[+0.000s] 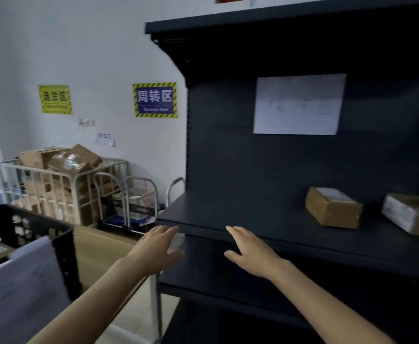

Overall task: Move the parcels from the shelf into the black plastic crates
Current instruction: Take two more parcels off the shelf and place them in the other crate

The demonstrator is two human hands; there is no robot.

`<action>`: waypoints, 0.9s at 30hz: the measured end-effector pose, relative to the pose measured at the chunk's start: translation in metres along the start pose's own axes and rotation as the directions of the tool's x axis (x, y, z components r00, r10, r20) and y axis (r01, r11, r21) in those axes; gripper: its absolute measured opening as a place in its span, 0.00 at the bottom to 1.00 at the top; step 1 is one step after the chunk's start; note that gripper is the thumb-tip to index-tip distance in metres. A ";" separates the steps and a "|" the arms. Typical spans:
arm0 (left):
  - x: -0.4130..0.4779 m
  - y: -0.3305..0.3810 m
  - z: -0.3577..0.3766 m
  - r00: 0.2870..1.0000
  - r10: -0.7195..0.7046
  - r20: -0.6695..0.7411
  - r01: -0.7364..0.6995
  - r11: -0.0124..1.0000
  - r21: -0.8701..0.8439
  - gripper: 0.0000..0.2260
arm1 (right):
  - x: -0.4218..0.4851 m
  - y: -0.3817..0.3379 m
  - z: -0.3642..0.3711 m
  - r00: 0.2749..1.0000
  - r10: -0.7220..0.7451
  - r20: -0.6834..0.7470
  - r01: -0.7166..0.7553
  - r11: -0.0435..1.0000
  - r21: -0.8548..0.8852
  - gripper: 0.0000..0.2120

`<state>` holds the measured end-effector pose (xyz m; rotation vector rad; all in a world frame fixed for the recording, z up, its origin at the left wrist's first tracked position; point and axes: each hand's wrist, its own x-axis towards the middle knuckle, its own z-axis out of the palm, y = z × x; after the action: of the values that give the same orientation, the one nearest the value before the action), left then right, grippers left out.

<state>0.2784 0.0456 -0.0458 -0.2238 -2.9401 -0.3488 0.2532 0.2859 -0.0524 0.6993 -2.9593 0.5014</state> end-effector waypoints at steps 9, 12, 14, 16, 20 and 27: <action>0.054 0.128 0.034 0.954 0.279 0.108 -0.280 0.960 -0.007 0.32 | -0.091 0.105 -0.046 0.949 0.296 -0.106 -0.297 0.955 0.013 0.32; 0.068 0.163 0.046 0.927 0.353 0.130 -0.351 0.936 -0.035 0.31 | -0.114 0.131 -0.055 0.915 0.384 -0.125 -0.385 0.923 0.013 0.31; 0.079 0.182 0.053 0.910 0.389 0.142 -0.386 0.921 -0.053 0.31 | -0.124 0.145 -0.061 0.893 0.430 -0.136 -0.433 0.901 0.005 0.31; 0.091 0.197 0.059 0.896 0.417 0.154 -0.411 0.909 -0.072 0.31 | -0.130 0.157 -0.066 0.872 0.467 -0.145 -0.472 0.882 0.001 0.31; 0.119 0.218 0.070 0.874 0.460 0.155 -0.449 0.888 -0.104 0.31 | -0.132 0.183 -0.077 0.839 0.516 -0.174 -0.525 0.851 -0.011 0.31; 0.174 0.237 0.087 0.843 0.510 0.168 -0.494 0.859 -0.133 0.30 | -0.111 0.224 -0.088 0.793 0.573 -0.205 -0.584 0.812 0.008 0.31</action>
<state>0.1360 0.3166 -0.0445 -1.0769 -2.8993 -0.3863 0.2510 0.5509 -0.0508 -0.2862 -2.9287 0.4749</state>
